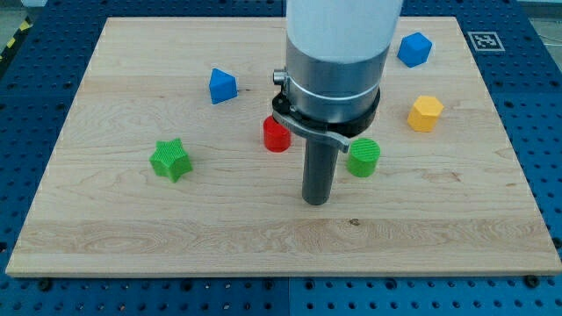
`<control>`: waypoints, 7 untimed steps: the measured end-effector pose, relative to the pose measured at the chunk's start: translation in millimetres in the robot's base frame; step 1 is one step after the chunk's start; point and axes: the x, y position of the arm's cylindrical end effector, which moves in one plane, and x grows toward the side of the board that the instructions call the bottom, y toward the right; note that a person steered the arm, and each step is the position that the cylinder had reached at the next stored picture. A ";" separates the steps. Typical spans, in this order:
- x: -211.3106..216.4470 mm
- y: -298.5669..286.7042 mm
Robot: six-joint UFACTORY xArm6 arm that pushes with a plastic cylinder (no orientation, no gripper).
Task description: Move green star to the left of red circle
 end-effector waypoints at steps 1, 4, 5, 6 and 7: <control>-2.9 11.4; -10.7 -103.8; -10.7 -174.7; -15.2 -226.1; -23.4 -232.4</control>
